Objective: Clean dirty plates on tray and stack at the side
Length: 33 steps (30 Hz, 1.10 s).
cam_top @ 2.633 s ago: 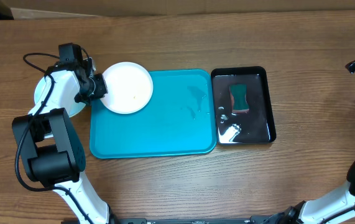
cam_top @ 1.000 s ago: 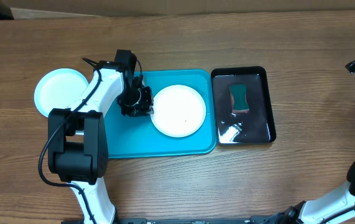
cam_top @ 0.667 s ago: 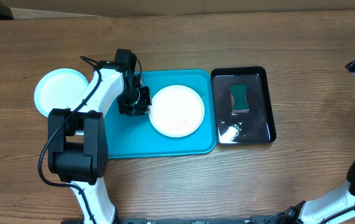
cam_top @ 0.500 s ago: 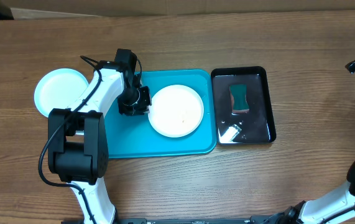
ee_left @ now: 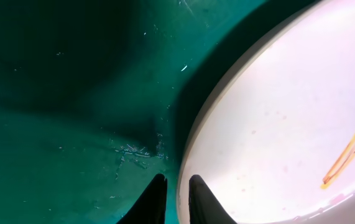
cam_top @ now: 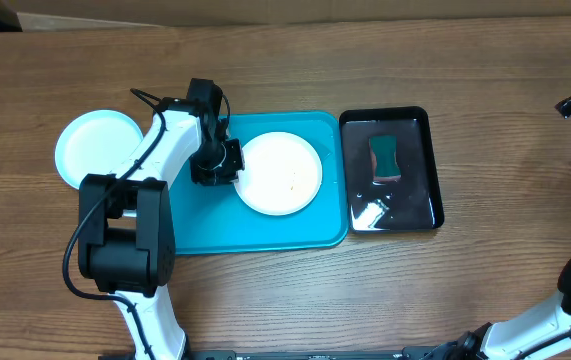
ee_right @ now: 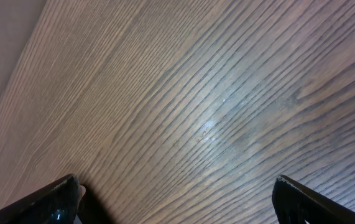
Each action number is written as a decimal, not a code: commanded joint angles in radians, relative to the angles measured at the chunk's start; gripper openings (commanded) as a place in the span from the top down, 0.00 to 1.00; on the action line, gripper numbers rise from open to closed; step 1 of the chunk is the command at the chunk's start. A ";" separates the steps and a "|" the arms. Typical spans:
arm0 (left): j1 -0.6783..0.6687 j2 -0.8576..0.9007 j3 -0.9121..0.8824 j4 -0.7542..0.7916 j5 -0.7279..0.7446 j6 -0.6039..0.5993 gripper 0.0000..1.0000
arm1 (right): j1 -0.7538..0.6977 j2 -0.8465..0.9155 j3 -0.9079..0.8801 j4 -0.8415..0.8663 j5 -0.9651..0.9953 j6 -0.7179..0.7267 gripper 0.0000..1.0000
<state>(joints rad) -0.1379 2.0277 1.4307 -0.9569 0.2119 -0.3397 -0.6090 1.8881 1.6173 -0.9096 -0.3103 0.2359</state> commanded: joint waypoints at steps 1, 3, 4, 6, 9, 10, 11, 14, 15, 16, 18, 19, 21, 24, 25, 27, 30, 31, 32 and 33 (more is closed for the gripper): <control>-0.010 0.012 -0.005 0.002 -0.009 0.029 0.81 | -0.001 -0.017 0.012 0.004 -0.006 0.007 0.00; -0.014 0.012 -0.005 0.001 -0.011 0.054 0.81 | -0.001 -0.017 0.012 0.011 -0.006 0.007 0.00; -0.016 0.012 -0.005 0.000 -0.014 0.058 0.81 | -0.001 -0.017 0.012 0.025 -0.006 0.008 0.00; -0.019 0.012 -0.005 0.000 -0.014 0.064 0.80 | -0.001 -0.017 0.012 0.069 -0.006 0.007 0.00; -0.024 0.013 -0.005 0.003 -0.013 0.063 0.80 | -0.001 -0.017 0.012 0.092 -0.076 0.076 0.00; -0.026 0.012 -0.005 0.006 -0.013 0.063 0.79 | 0.000 -0.017 0.012 0.053 -0.159 0.116 0.00; -0.030 0.013 -0.005 0.009 -0.013 0.063 0.78 | 0.000 -0.017 0.012 -0.007 -0.229 0.121 0.00; -0.046 0.013 -0.005 0.013 -0.013 0.063 0.77 | 0.002 -0.017 0.012 -0.075 -0.369 0.119 0.00; -0.051 0.013 -0.005 0.015 -0.013 0.063 0.77 | 0.010 -0.017 0.012 -0.086 -0.424 0.099 0.00; -0.056 0.013 -0.005 0.017 -0.014 0.063 0.77 | 0.027 -0.017 0.012 -0.093 -0.490 0.042 0.00; -0.066 0.013 -0.005 0.019 -0.014 0.063 0.76 | 0.071 -0.017 0.012 -0.113 -0.551 -0.032 0.04; -0.070 0.013 -0.005 0.020 -0.019 0.062 0.76 | 0.109 -0.017 0.012 -0.127 -0.550 -0.052 0.05; -0.074 0.013 -0.005 0.019 -0.039 0.046 0.73 | 0.177 -0.017 0.012 -0.148 -0.521 -0.109 0.07; -0.074 0.013 -0.005 0.015 -0.047 0.043 0.74 | 0.308 -0.017 0.012 -0.174 -0.329 -0.140 0.07; -0.074 0.013 -0.005 0.015 -0.047 0.043 0.73 | 0.356 -0.017 0.012 -0.178 -0.239 -0.140 0.07; -0.074 0.013 -0.005 0.013 -0.047 0.044 0.73 | 0.467 -0.017 0.012 -0.182 -0.048 -0.140 0.07; -0.074 0.013 -0.005 0.012 -0.047 0.044 0.72 | 0.609 -0.017 0.012 -0.187 0.150 -0.140 0.07; -0.074 0.013 -0.005 0.012 -0.047 0.044 0.71 | 0.652 -0.017 0.012 -0.190 0.208 -0.140 0.07; -0.074 0.013 -0.005 0.012 -0.047 0.044 0.71 | 0.691 -0.017 0.012 -0.194 0.259 -0.140 0.07; -0.074 0.013 -0.005 0.012 -0.047 0.044 0.70 | 0.726 -0.016 0.012 -0.198 0.304 -0.140 0.09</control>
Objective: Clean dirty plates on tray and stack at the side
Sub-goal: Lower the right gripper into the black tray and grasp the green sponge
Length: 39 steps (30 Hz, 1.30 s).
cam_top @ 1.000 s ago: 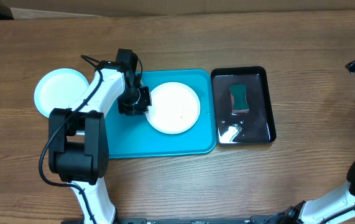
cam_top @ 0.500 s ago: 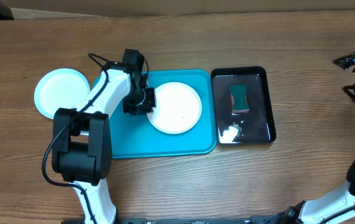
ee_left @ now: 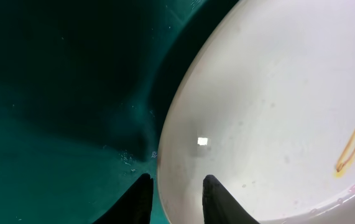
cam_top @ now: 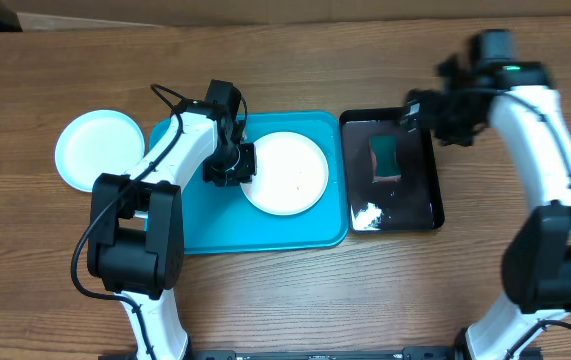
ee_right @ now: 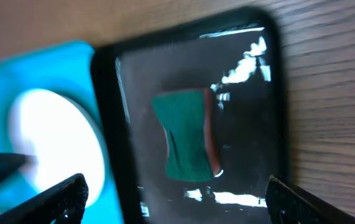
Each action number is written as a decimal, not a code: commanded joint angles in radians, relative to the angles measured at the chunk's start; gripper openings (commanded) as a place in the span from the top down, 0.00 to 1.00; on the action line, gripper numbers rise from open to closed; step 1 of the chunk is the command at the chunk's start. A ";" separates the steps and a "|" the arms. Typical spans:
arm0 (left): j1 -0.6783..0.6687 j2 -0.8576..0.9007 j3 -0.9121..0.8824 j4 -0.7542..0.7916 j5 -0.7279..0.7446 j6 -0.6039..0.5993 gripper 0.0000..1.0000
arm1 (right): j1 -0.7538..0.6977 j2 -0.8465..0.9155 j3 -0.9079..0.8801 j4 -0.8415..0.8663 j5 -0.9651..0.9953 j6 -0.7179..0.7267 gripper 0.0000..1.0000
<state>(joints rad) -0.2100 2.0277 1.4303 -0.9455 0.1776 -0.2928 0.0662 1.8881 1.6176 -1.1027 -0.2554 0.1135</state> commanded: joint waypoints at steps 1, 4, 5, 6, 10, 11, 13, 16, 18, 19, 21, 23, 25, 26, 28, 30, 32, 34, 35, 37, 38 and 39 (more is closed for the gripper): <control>-0.002 0.013 -0.005 0.000 -0.013 -0.003 0.70 | 0.088 -0.014 0.011 -0.011 0.293 -0.017 0.11; -0.002 0.013 -0.005 -0.008 -0.013 -0.002 0.70 | 0.156 -0.013 -0.007 -0.009 0.354 -0.016 0.17; -0.002 0.013 -0.005 -0.009 -0.013 -0.002 0.70 | 0.168 -0.013 -0.014 -0.005 0.357 -0.017 0.18; -0.002 0.013 -0.005 -0.009 -0.013 -0.002 0.70 | 0.179 -0.013 -0.026 0.002 0.360 -0.016 0.18; -0.002 0.013 -0.005 -0.006 -0.013 -0.002 0.71 | 0.191 -0.013 -0.092 0.061 0.354 -0.009 0.21; -0.002 0.013 -0.005 -0.006 -0.013 -0.002 0.71 | 0.191 -0.013 -0.118 0.088 0.347 -0.010 0.21; -0.002 0.013 -0.005 -0.003 -0.013 -0.002 0.71 | 0.191 -0.012 -0.159 0.133 0.340 -0.010 0.22; -0.002 0.013 -0.005 0.002 -0.013 -0.002 0.71 | 0.191 -0.012 -0.235 0.229 0.317 -0.010 0.25; -0.002 0.013 -0.005 0.005 -0.013 -0.003 0.71 | 0.191 -0.012 -0.280 0.288 0.285 -0.010 0.26; -0.002 0.013 -0.005 0.007 -0.013 -0.003 0.71 | 0.191 -0.012 -0.297 0.312 0.274 -0.010 0.27; -0.002 0.013 -0.005 0.006 -0.013 -0.003 0.71 | 0.192 -0.012 -0.338 0.365 0.268 -0.010 0.28; -0.002 0.013 -0.005 0.004 -0.013 -0.003 0.71 | 0.192 -0.012 -0.374 0.415 0.269 -0.010 0.29; -0.002 0.013 -0.005 0.003 -0.013 -0.003 0.71 | 0.192 -0.012 -0.417 0.484 0.270 -0.010 0.29; -0.002 0.013 -0.005 0.003 -0.013 -0.003 0.71 | 0.192 -0.012 -0.432 0.512 0.271 -0.010 0.30; -0.002 0.013 -0.005 0.003 -0.013 -0.003 0.71 | 0.192 -0.012 -0.456 0.558 0.278 -0.010 0.36; -0.002 0.013 -0.005 0.001 -0.013 -0.003 0.71 | 0.192 -0.012 -0.463 0.578 0.277 -0.010 0.47; -0.002 0.013 -0.005 0.000 -0.013 -0.002 0.71 | 0.192 -0.012 -0.463 0.579 0.277 -0.010 0.58; -0.002 0.013 -0.005 0.001 -0.013 -0.002 0.71 | 0.192 -0.012 -0.463 0.578 0.277 -0.010 0.66; -0.002 0.013 -0.005 0.001 -0.013 -0.002 0.70 | 0.192 -0.012 -0.463 0.576 0.278 -0.011 0.75; -0.002 0.013 -0.005 0.001 -0.013 -0.002 0.70 | 0.192 -0.012 -0.465 0.575 0.280 -0.010 0.76; -0.002 0.013 -0.005 0.002 -0.013 -0.003 0.69 | 0.192 -0.012 -0.465 0.575 0.280 -0.010 0.57; -0.002 0.013 -0.005 0.003 -0.013 -0.003 0.67 | 0.192 -0.012 -0.465 0.575 0.280 -0.010 0.34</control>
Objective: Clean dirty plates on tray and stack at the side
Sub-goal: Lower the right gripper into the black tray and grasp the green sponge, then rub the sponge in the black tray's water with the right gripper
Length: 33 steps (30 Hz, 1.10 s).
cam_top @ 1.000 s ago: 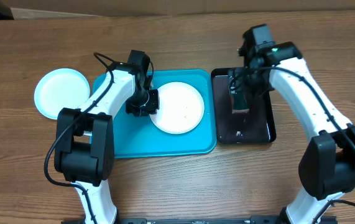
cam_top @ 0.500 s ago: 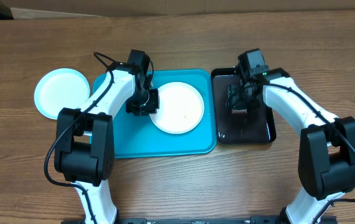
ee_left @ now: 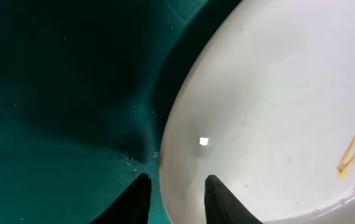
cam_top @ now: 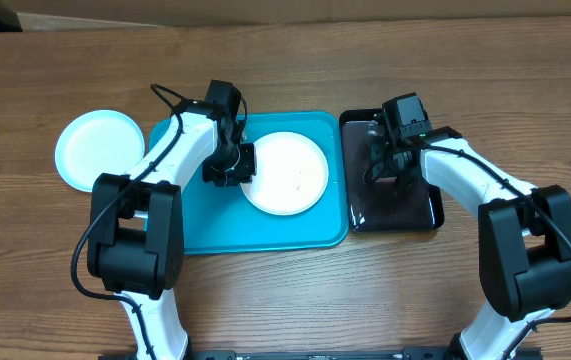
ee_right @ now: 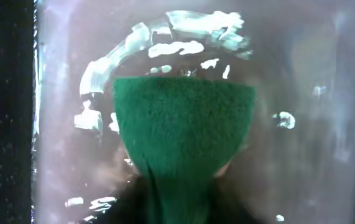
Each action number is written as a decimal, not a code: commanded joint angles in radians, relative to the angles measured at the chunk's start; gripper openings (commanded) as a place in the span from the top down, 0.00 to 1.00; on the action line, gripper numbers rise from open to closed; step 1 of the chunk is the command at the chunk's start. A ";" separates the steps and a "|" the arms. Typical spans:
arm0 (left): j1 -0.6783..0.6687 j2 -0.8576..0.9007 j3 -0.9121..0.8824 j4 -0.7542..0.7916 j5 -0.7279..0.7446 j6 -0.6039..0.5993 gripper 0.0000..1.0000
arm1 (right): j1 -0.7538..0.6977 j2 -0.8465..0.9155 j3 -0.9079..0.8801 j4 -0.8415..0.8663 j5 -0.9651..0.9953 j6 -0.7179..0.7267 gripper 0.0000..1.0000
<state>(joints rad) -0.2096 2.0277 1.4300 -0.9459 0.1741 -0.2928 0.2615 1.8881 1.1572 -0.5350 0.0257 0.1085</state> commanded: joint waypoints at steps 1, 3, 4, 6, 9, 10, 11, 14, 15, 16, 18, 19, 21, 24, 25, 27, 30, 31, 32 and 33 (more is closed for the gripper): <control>-0.002 0.013 -0.004 0.005 -0.010 -0.003 0.67 | -0.003 -0.012 -0.005 0.008 -0.002 -0.005 0.33; -0.002 0.013 -0.004 0.006 -0.010 -0.003 0.66 | -0.004 -0.012 -0.005 0.008 -0.002 -0.005 0.34; -0.002 0.013 -0.004 0.008 -0.010 -0.003 0.66 | -0.003 -0.012 -0.005 0.008 -0.002 -0.005 0.43; -0.002 0.013 -0.004 0.008 -0.010 -0.003 0.66 | -0.003 -0.012 -0.006 0.007 -0.002 -0.005 0.71; -0.002 0.013 -0.004 0.007 -0.010 -0.003 0.66 | -0.004 -0.012 -0.020 0.020 -0.001 -0.005 0.73; -0.002 0.013 -0.004 0.008 -0.010 -0.003 0.66 | -0.004 -0.012 -0.026 0.027 -0.002 -0.005 0.63; -0.002 0.013 -0.004 0.008 -0.010 -0.003 0.66 | -0.003 -0.012 -0.032 0.032 -0.002 -0.005 0.43; -0.002 0.013 -0.004 0.008 -0.010 -0.003 0.66 | -0.003 -0.012 -0.036 0.041 -0.002 -0.005 0.69; -0.002 0.013 -0.004 0.008 -0.010 -0.003 0.66 | -0.004 -0.012 -0.036 0.045 -0.002 -0.005 0.96; -0.002 0.013 -0.004 0.008 -0.010 -0.003 0.66 | -0.004 -0.012 -0.036 0.051 -0.002 -0.005 0.96; -0.002 0.013 -0.004 0.008 -0.010 -0.003 0.66 | -0.003 -0.012 -0.036 0.059 -0.002 -0.005 0.80; -0.002 0.013 -0.004 0.008 -0.010 -0.003 0.66 | -0.003 -0.012 -0.036 0.060 -0.002 -0.005 0.43; -0.002 0.013 -0.004 0.008 -0.010 -0.003 0.66 | -0.003 -0.012 -0.036 0.060 -0.002 -0.005 0.64; -0.002 0.013 -0.004 0.008 -0.010 -0.003 0.66 | -0.003 -0.012 -0.036 0.055 -0.002 -0.005 0.52; -0.002 0.013 -0.004 0.008 -0.010 -0.003 0.66 | -0.003 -0.012 -0.036 0.055 -0.002 -0.005 0.12; -0.002 0.013 -0.004 0.008 -0.010 -0.003 0.66 | -0.003 -0.012 -0.036 0.048 -0.002 -0.005 0.38; -0.002 0.013 -0.004 0.008 -0.010 -0.003 0.66 | -0.003 -0.012 -0.036 0.045 -0.002 -0.005 0.58; -0.002 0.013 -0.004 0.008 -0.010 -0.003 0.66 | -0.003 -0.012 -0.036 0.045 -0.002 -0.005 0.26; -0.002 0.013 -0.004 0.008 -0.010 -0.003 0.66 | -0.003 -0.012 -0.036 0.048 -0.002 -0.005 0.00; -0.002 0.013 -0.004 0.008 -0.010 -0.003 0.66 | -0.003 -0.012 -0.036 0.052 -0.002 -0.005 0.00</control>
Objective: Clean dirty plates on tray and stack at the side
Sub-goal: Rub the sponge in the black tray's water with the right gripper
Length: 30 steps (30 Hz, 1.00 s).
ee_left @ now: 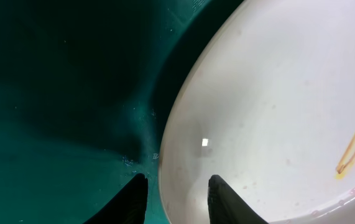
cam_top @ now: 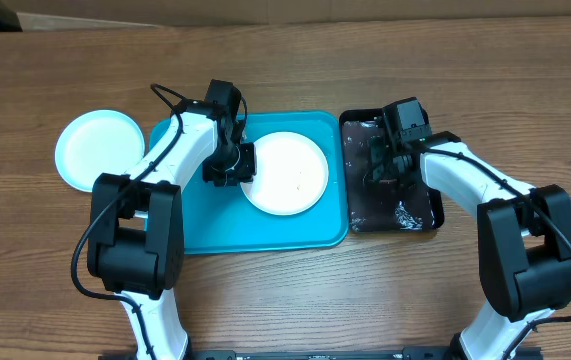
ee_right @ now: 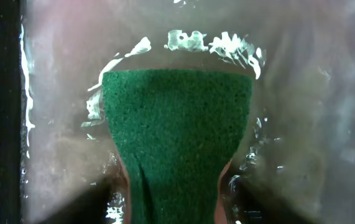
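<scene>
A dirty white plate (cam_top: 290, 175) lies on the teal tray (cam_top: 265, 232); a yellow-brown smear (ee_left: 354, 146) marks its inside. My left gripper (ee_left: 174, 200) stands astride the plate's left rim, one finger on the tray side and one inside, shut on the rim. A clean white plate (cam_top: 93, 150) rests on the table, left of the tray. The green sponge (ee_right: 177, 124) sits in the water of the black tray (cam_top: 436, 205). My right gripper (ee_right: 177, 202) is shut on it, squeezing it narrow.
The black tray adjoins the teal tray's right edge. Bare wooden table lies all round. The left arm reaches over the teal tray's left part, the right arm over the table right of the black tray.
The sponge fills more of the right wrist view and the water round it is rippled. My right gripper stays shut on it. The left gripper and the plate have not moved.
First my left gripper was shut beside the dirty plate's rim and my right gripper stood open over bare table. Then the left fingers straddled the rim and the right hung open above the black tray. Later the right gripper was shut on the sponge in the water, as now.
</scene>
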Each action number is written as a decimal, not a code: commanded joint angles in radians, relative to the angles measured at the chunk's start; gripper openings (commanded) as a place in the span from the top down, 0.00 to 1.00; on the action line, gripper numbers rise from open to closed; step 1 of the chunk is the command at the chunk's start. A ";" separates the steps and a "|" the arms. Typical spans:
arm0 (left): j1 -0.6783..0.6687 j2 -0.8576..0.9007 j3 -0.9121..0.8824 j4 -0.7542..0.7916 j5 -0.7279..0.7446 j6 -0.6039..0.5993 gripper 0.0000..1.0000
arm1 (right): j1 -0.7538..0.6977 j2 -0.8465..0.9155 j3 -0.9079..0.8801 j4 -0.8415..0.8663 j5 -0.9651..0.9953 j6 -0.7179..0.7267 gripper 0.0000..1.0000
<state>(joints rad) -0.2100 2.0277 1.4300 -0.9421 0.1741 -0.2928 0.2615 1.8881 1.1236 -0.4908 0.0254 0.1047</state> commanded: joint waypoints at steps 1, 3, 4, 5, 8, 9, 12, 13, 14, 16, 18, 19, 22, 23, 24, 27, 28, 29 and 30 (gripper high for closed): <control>-0.002 0.013 -0.004 0.004 -0.010 -0.003 0.66 | -0.003 -0.012 -0.002 0.013 -0.001 -0.002 0.00; -0.002 0.013 -0.004 0.004 -0.010 -0.003 0.66 | -0.004 -0.012 -0.002 0.031 -0.001 -0.002 0.00; -0.002 0.013 -0.004 0.004 -0.010 -0.003 0.66 | -0.004 -0.012 -0.002 0.044 0.000 -0.002 0.03; -0.002 0.013 -0.004 0.004 -0.010 -0.003 0.66 | -0.004 -0.012 -0.003 0.060 0.000 -0.002 0.04; -0.002 0.013 -0.004 0.003 -0.009 -0.003 0.66 | -0.004 -0.012 -0.003 0.094 0.000 -0.001 0.04; -0.002 0.013 -0.004 0.003 -0.009 -0.003 0.66 | -0.004 -0.012 -0.003 0.102 0.000 -0.001 0.04; -0.002 0.013 -0.004 0.000 -0.009 -0.003 0.66 | -0.004 -0.012 -0.003 0.113 0.007 -0.001 0.03; -0.002 0.013 -0.004 0.000 -0.009 -0.003 0.66 | -0.004 -0.012 -0.003 0.113 0.015 -0.001 0.03; -0.002 0.013 -0.004 0.000 -0.010 -0.003 0.66 | -0.004 -0.012 -0.003 0.112 0.026 -0.001 0.03; -0.002 0.013 -0.004 0.000 -0.010 -0.003 0.66 | -0.004 -0.012 -0.004 0.113 0.041 -0.001 0.04; -0.002 0.013 -0.004 0.000 -0.010 -0.003 0.66 | -0.004 -0.012 -0.005 0.113 0.044 -0.001 0.05; -0.002 0.013 -0.004 0.000 -0.010 -0.003 0.66 | -0.004 -0.012 -0.005 0.113 0.044 -0.001 0.05; -0.002 0.013 -0.004 0.000 -0.012 -0.003 0.66 | -0.003 -0.012 -0.005 0.112 0.044 -0.001 0.05; -0.002 0.013 -0.004 0.000 -0.018 -0.003 0.66 | -0.004 -0.012 -0.005 0.111 0.044 -0.001 0.05; -0.002 0.013 -0.004 0.000 -0.020 -0.003 0.66 | -0.004 -0.012 -0.006 0.111 0.044 -0.001 0.05; -0.002 0.013 -0.004 0.001 -0.021 -0.003 0.66 | -0.003 -0.012 -0.010 0.108 0.043 0.000 0.05; -0.002 0.013 -0.004 0.001 -0.021 -0.003 0.66 | -0.003 -0.012 -0.013 0.110 0.043 0.000 0.05; -0.002 0.013 -0.004 0.001 -0.021 -0.003 0.66 | -0.003 -0.012 -0.015 0.111 0.043 0.000 0.05; -0.002 0.013 -0.004 0.001 -0.021 -0.003 0.66 | -0.003 -0.012 -0.021 0.117 0.044 0.000 0.05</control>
<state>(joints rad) -0.2100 2.0277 1.4300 -0.9424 0.1669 -0.2928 0.2615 1.8881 1.1213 -0.3832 0.0597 0.1040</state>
